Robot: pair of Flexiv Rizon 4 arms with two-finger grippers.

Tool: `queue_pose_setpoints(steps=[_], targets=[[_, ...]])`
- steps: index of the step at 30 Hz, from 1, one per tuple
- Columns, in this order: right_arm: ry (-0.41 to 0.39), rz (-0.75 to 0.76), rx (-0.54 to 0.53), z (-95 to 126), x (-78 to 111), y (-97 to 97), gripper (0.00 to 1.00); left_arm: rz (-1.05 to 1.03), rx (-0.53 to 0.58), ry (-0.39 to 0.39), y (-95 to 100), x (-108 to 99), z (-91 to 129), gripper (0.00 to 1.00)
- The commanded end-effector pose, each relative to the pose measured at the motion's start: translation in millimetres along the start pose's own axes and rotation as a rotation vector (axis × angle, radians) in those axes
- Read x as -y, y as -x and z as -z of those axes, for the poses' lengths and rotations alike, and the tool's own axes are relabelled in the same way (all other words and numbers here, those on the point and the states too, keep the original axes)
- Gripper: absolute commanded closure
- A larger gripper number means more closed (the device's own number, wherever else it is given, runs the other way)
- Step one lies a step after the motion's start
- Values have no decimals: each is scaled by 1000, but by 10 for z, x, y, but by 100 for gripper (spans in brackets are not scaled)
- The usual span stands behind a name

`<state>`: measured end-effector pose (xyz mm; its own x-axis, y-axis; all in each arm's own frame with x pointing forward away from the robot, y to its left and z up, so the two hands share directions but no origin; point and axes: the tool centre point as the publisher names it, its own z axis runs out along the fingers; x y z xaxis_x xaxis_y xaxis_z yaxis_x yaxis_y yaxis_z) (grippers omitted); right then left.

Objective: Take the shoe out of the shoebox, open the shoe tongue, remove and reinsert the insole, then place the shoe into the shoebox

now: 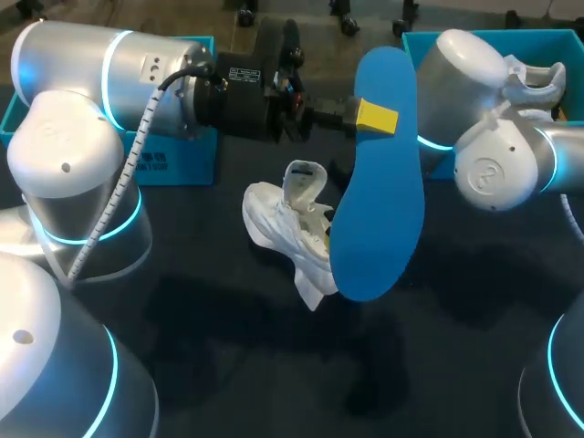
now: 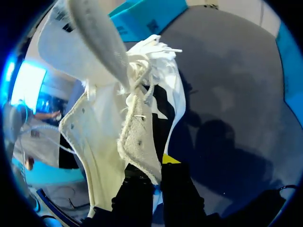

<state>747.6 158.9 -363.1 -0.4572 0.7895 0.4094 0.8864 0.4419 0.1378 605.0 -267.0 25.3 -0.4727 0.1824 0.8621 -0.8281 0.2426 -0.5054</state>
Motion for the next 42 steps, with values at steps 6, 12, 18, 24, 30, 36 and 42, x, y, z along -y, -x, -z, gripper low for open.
queue_pose_setpoints(steps=[6, 12, 18, 24, 30, 36, 42], targets=[[96, -269, 150, -16, 293, 1, 100, 0, 1, -2, 0, -20, 4, 100], [114, -291, 149, -60, 377, 31, 100, 0, 1, -2, 0, -20, 4, 100], [125, -295, 124, -104, 452, 121, 100, 0, 1, -2, 0, -20, 4, 100], [103, -293, 132, -163, 494, 160, 100, 0, 1, -2, 0, -20, 4, 100], [92, -302, 132, -250, 547, 220, 100, 0, 1, -2, 0, -20, 4, 100], [74, -339, 124, -224, 581, 158, 3, 0, 1, -2, 0, -20, 4, 100], [102, -397, 56, 18, 624, 26, 0, 0, 1, -2, 0, -20, 4, 100]])
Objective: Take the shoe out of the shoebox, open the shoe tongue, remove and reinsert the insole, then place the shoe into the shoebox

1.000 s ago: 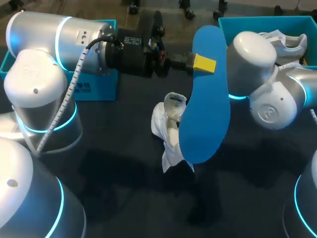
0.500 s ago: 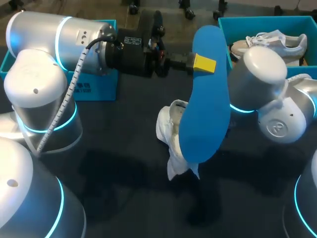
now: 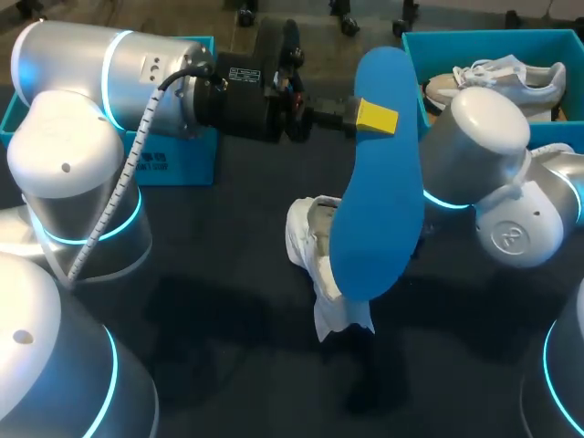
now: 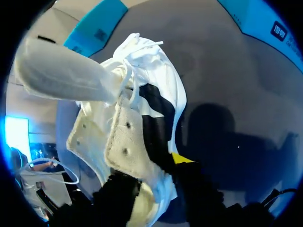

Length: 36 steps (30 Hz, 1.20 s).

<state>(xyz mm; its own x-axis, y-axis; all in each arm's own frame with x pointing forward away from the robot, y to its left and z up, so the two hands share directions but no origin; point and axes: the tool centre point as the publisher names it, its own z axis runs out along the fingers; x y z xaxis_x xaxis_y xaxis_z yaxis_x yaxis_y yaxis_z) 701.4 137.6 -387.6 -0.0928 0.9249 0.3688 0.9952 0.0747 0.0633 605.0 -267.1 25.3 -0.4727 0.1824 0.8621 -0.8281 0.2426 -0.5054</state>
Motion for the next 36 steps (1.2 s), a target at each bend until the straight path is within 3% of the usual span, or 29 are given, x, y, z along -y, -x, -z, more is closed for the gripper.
queue_pose_setpoints(steps=[1, 6, 14, 26, 29, 36], targets=[[12, -20, -43, 205, 80, 13, 0, 0, 1, -2, 0, -20, 4, 100], [2, -21, -136, 377, 134, -11, 0, 0, 1, -2, 0, -20, 4, 100], [-28, 115, -328, 693, 101, -142, 0, 0, 1, -2, 0, -20, 4, 100], [-28, 115, -328, 693, 101, -142, 0, 0, 1, -2, 0, -20, 4, 100], [70, 47, -435, 848, 117, -155, 0, 0, 1, -2, 0, -20, 4, 100], [128, -5, -524, 1175, 104, -214, 0, 0, 1, -2, 0, -20, 4, 100]])
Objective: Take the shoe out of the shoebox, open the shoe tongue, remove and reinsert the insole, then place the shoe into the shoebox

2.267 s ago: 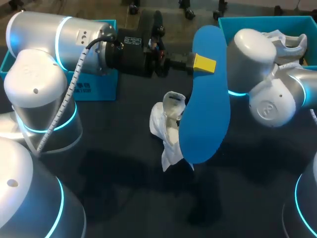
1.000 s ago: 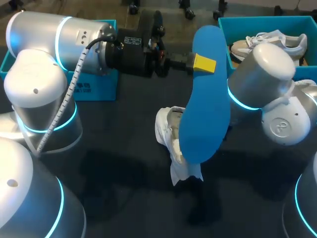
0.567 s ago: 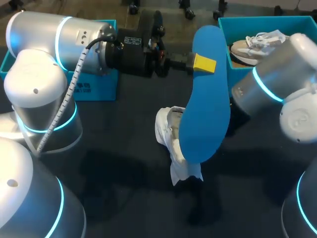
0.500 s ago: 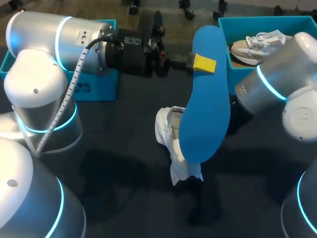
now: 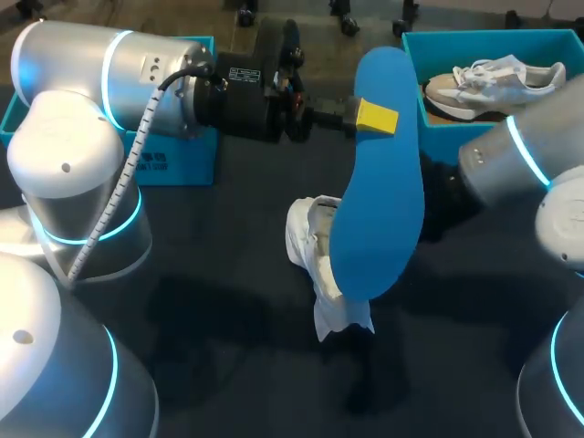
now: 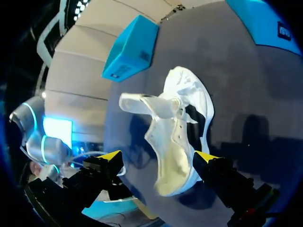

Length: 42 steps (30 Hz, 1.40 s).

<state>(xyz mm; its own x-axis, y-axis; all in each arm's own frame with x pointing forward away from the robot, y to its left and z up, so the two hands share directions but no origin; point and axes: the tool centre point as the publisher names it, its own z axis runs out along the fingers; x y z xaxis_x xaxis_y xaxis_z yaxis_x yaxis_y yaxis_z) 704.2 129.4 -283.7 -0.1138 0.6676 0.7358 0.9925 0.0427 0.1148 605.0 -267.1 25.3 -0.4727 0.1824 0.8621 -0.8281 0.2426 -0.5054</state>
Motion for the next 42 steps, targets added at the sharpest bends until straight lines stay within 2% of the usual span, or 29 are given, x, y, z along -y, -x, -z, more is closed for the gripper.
queue_pose_setpoints(steps=[1, 7, 13, 18, 23, 32, 35, 42], targets=[[75, 1, -105, 243, 175, -38, 0, 0, 1, -2, 0, -20, 4, 100], [106, -12, -219, 450, 154, -167, 0, 0, 1, -2, 0, -20, 4, 100], [144, -63, -298, 689, 98, -189, 0, 0, 1, -2, 0, -20, 4, 100], [210, -136, -389, 904, 15, -182, 0, 0, 1, -2, 0, -20, 4, 100], [235, -119, -523, 1090, -113, -249, 0, 0, 1, -2, 0, -20, 4, 100], [197, -70, -601, 1235, -317, -541, 0, 0, 1, -2, 0, -20, 4, 100], [211, -40, -623, 1282, -369, -626, 0, 0, 1, -2, 0, -20, 4, 100], [211, -40, -623, 1282, -369, -626, 0, 0, 1, -2, 0, -20, 4, 100]])
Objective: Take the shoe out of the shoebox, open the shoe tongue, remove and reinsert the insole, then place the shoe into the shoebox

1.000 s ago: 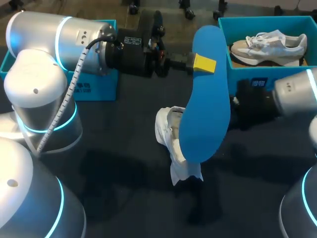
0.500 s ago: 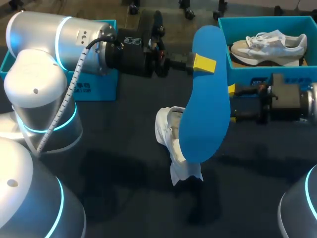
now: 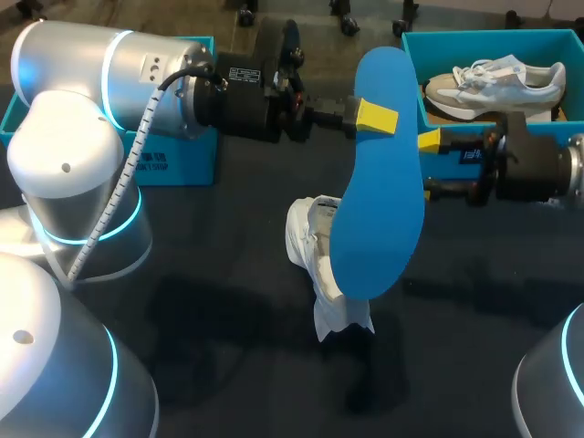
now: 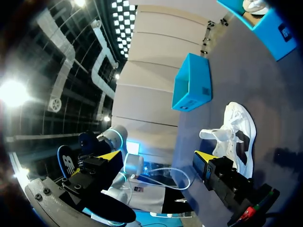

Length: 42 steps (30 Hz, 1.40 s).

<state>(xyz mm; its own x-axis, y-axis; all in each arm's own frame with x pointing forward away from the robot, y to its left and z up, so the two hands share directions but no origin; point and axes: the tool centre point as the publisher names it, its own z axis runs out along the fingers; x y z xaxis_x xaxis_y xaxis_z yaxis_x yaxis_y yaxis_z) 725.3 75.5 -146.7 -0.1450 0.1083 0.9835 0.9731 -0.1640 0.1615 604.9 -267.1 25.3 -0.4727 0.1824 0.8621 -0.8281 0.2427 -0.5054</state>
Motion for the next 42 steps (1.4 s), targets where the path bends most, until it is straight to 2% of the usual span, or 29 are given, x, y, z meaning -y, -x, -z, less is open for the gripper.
queue_pose_setpoints(steps=[1, 6, 10, 16, 18, 21, 25, 29, 33, 34, 35, 36, 37, 39, 42], targets=[[-2, 0, -1, -24, -20, 13, 0, 0, 1, -2, 0, -20, 4, 100], [-2, 0, -1, -24, -20, 13, 0, -246, 4, 40, 62, -44, 70, 100], [-2, 0, -1, -24, -20, 13, 0, -371, 47, 16, 102, -45, 103, 100], [-2, 0, -1, -24, -20, 13, 0, -628, 85, 53, 232, -169, 209, 100], [-2, 0, -1, -24, -20, 13, 0, -734, 104, 61, 265, -194, 255, 100], [-2, 0, -1, -24, -20, 13, 0, -998, 103, 50, 309, -208, 304, 100], [-2, 0, -1, -24, -20, 13, 0, -1216, 97, 37, 390, -207, 350, 100], [-2, 0, -1, -24, -20, 13, 0, -1412, 124, 59, 458, -159, 390, 100], [-2, 0, -1, -24, -20, 13, 0, -1543, 153, 43, 464, -71, 417, 100], [-2, 0, -1, -24, -20, 13, 0, -1631, 158, 68, 475, -39, 435, 100], [-2, 0, -1, -24, -20, 13, 0, -1631, 158, 68, 475, -39, 435, 100], [-2, 0, -1, -24, -20, 13, 0, -1767, 167, 85, 528, 12, 477, 100], [-2, 0, -1, -24, -20, 13, 0, -1815, 188, 79, 566, 27, 495, 100], [-2, 0, -1, -24, -20, 13, 0, -1797, 195, 42, 620, 40, 514, 100], [-2, 0, -1, -24, -20, 13, 0, -1797, 195, 42, 620, 40, 514, 100]])
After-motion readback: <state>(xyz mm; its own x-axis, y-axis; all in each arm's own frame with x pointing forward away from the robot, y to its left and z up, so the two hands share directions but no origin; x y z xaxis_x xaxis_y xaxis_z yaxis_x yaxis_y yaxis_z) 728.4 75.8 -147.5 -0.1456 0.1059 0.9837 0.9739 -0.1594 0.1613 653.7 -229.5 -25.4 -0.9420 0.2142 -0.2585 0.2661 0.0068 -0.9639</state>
